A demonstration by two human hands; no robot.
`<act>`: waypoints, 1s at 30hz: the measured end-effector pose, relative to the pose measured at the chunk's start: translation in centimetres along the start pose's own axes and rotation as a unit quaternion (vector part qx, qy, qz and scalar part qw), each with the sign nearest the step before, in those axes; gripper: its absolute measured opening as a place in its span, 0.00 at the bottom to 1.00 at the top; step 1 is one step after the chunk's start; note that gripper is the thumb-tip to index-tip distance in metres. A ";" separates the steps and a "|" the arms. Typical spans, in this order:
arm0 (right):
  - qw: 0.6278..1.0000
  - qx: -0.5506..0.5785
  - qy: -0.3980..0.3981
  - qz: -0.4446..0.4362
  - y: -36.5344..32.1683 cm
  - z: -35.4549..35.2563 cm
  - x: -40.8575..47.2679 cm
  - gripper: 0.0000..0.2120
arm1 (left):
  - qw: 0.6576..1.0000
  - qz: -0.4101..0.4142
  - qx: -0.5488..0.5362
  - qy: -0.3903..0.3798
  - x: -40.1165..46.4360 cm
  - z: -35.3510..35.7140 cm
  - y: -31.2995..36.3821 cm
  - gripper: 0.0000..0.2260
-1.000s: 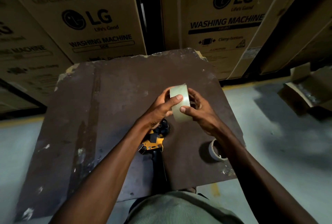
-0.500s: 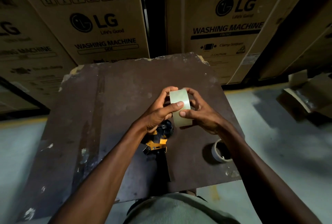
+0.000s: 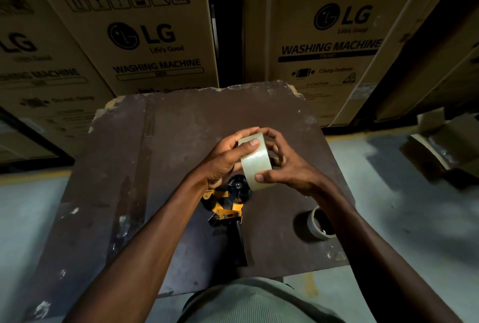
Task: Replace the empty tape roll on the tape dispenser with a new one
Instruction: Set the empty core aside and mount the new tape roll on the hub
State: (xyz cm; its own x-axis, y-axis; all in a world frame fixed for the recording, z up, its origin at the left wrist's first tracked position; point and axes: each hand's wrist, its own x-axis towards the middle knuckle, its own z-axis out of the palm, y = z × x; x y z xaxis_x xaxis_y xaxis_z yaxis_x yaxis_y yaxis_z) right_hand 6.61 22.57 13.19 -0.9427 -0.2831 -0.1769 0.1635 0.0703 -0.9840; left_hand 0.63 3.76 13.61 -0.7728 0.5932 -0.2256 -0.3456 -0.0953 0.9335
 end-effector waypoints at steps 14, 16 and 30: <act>0.999 -0.005 0.051 -0.003 -0.2 1.2 0.8 0.41 | 0.995 0.026 0.085 0.054 -0.5 -0.1 1.7 0.14; 0.999 -0.002 0.052 -0.006 -0.1 1.1 0.9 0.40 | 0.992 0.041 0.108 0.057 -0.5 -0.2 1.9 0.15; 0.997 -0.009 0.068 0.025 -0.6 1.3 1.2 0.41 | 0.973 0.145 0.154 0.095 -0.7 -0.7 1.9 0.14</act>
State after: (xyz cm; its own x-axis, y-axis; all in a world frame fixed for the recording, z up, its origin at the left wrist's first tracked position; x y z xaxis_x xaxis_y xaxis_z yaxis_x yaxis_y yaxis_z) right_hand 5.75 20.95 13.50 -0.9644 -0.1471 -0.2200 0.2069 0.0992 -0.9733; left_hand 0.10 2.60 15.38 -0.9087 0.4156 0.0398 0.0548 0.0244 0.9982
